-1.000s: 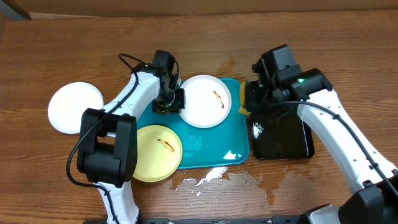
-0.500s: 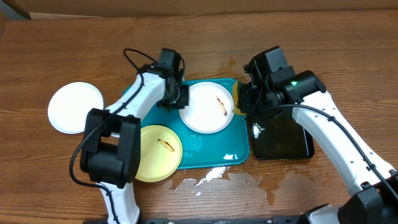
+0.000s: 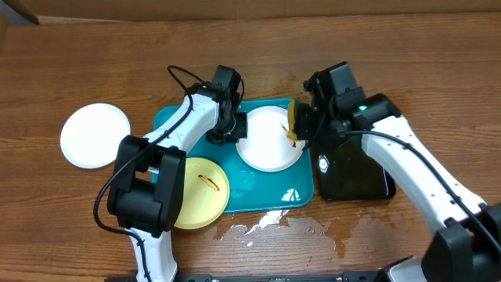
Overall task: Clean dirty plates on tray and stack at the side
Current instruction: 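Lower the sponge in the right gripper onto the white plate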
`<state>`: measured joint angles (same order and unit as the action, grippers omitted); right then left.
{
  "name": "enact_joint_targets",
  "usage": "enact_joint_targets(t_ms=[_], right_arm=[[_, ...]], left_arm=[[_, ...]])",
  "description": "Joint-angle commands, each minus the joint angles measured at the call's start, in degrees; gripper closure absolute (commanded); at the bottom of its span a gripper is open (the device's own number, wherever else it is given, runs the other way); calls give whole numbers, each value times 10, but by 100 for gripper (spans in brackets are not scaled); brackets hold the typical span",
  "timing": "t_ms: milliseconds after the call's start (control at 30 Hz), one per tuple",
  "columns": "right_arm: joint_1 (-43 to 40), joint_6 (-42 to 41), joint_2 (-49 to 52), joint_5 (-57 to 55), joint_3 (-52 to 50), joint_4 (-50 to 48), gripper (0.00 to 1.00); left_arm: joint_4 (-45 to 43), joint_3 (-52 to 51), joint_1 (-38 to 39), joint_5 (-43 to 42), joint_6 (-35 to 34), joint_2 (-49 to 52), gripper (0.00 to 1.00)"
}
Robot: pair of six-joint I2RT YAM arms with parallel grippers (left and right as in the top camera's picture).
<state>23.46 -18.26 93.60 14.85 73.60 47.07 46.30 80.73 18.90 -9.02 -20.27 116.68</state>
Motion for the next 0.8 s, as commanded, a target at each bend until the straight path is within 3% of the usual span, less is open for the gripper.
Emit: enact_joint_targets(t_ms=[0, 767], right_arm=[[19, -17, 20, 13, -23, -24, 94], [102, -179, 94, -146, -44, -76, 96]], left_arm=[[16, 0, -2, 4, -59, 13, 96], [53, 0, -5, 5, -113, 13, 96]])
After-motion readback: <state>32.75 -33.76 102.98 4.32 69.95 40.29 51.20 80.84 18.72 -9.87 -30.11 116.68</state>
